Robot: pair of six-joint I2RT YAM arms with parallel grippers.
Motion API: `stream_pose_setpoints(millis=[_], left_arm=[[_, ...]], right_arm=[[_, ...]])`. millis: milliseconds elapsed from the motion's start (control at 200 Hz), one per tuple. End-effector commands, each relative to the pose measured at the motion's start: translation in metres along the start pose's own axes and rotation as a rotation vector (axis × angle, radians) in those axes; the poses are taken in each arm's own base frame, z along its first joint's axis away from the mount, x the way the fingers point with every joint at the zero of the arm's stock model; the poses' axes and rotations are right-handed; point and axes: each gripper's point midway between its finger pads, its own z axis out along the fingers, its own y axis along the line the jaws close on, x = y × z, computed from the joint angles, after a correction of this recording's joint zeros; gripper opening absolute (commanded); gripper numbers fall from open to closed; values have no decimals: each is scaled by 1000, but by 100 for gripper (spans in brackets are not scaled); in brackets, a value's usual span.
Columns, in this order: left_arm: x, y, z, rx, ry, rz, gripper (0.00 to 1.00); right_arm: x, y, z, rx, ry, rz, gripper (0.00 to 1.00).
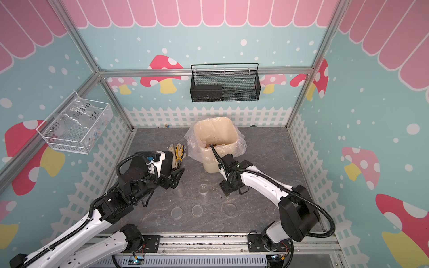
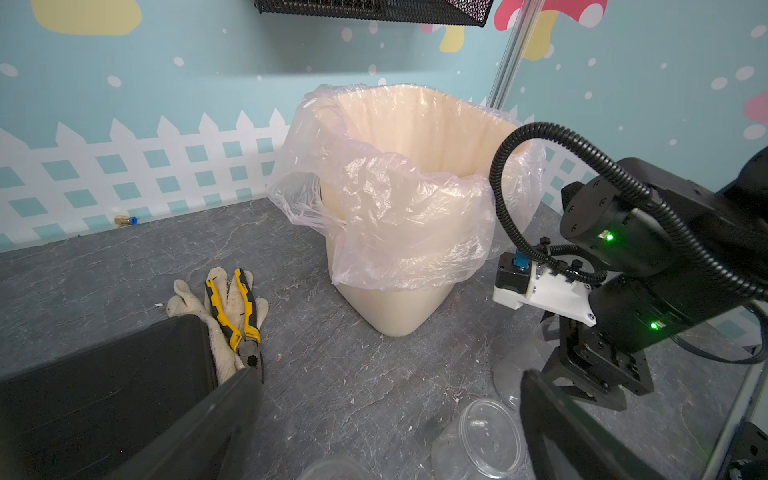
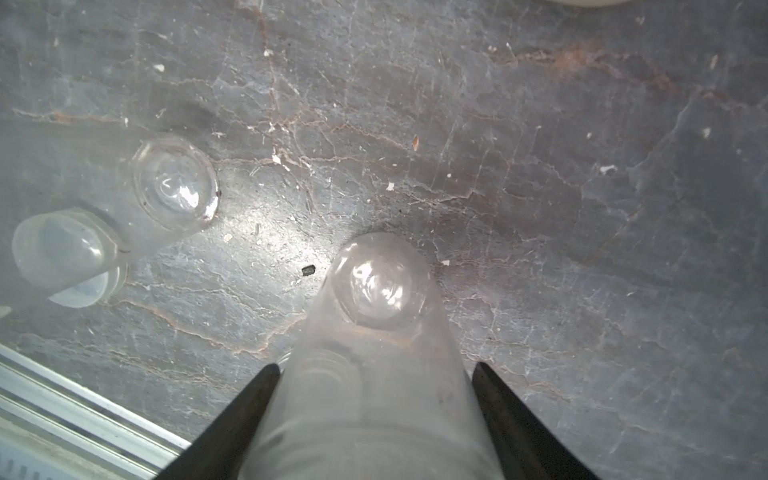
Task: Empty the moldy dried flower tea in the jars
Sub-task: Place the jar at the center of the board, then reset both arms
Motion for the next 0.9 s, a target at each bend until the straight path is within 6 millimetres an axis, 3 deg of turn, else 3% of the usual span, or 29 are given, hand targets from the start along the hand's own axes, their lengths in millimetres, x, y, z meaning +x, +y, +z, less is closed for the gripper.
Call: stream_pose_setpoints(millis=[0,170,330,450,650,755,895], left_arm=[[4,0,0,0,-1,18,100],[3,0,-1,-1,-4,16,100],[3,2,-2,-7,-6,18,100],[1,5,-4,-26,-19,24,100],[-10,22,-16,-114,-86,30,100],[-18,31,-27,-163,-146,32,100],[-23,64,-46,-344,-235,-3,100]], right_arm=[[5,1,1,0,26,-12,80],[-5,3,-10,-7,-25,-15,94],[-22,5,-35,-17,-127,-19,98],[-41,6,-73,-17,-272,-20,99],[-68,9,-153,-27,-595,-37,99],[-72,10,-183,-34,-739,-61,100],[-72,5,-211,8,-913,-80,99]])
